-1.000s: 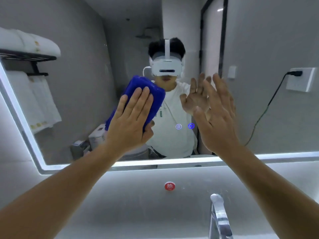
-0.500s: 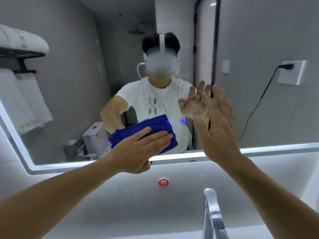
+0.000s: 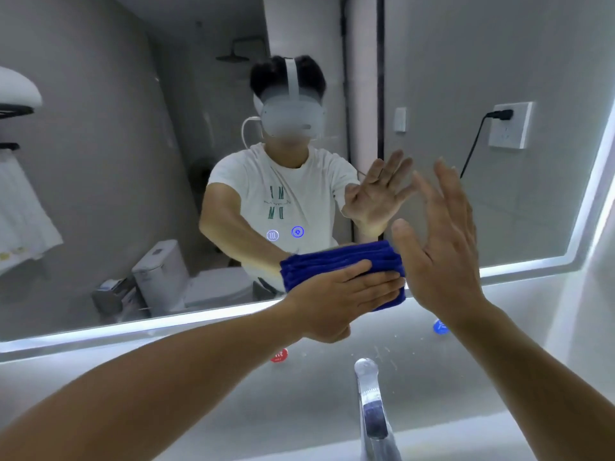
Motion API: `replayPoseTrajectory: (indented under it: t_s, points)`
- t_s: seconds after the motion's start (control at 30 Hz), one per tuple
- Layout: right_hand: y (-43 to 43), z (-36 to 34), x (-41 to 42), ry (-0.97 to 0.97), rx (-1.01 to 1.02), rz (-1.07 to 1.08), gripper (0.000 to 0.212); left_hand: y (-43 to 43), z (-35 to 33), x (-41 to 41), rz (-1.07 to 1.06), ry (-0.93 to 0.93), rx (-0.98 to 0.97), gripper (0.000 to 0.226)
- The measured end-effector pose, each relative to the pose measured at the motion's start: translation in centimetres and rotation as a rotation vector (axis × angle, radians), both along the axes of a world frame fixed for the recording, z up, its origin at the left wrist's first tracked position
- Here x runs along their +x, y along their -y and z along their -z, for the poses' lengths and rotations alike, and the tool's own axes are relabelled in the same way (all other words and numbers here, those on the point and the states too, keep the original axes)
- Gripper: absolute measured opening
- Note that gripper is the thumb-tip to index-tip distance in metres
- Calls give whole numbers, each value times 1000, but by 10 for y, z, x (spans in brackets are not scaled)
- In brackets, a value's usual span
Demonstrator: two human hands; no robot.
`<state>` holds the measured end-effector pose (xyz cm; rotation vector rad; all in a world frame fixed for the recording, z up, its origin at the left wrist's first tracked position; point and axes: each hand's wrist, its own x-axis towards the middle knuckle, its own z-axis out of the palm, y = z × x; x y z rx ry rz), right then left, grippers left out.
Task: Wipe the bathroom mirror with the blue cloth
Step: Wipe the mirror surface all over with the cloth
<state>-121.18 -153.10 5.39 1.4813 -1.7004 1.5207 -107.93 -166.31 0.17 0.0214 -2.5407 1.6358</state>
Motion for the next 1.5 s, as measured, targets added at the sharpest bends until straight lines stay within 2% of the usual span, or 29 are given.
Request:
replayPoseTrajectory:
  t_s: [0.1,0.2,0.37,0.47,0.53,0.67,1.0,1.13,1.3,1.43,1.5]
  points:
    - [1,-3,-6,3,-22,10,64,-5,3,-20,-3,-16,-28,87]
    - [6,-7,-3,14,-44,11,63,2,7,-3,27,-46,-30,84]
    - [14,-3,3,-1,-6,18,63,32,27,112,-46,-39,-90,94]
    - [12,10,-7,6,8,34,61,51,37,177,-81,-6,-138,84]
    - [9,20,-20,6,17,61,62,56,42,184,-92,-19,-112,80]
    - [2,38,-55,21,41,121,60,43,46,144,-37,-119,-13,76]
    - [-39,66,-133,102,-12,260,56,-27,33,-96,31,-431,187,79]
    - [-47,71,-152,121,-49,276,57,-48,30,-162,52,-447,179,80]
    - [-39,73,-156,137,-55,293,56,-39,29,-156,70,-347,145,79]
    - [-19,68,-130,66,-51,277,54,-15,33,-88,72,-359,146,81]
    - [-9,64,-111,56,-32,247,54,0,37,-42,73,-355,104,74]
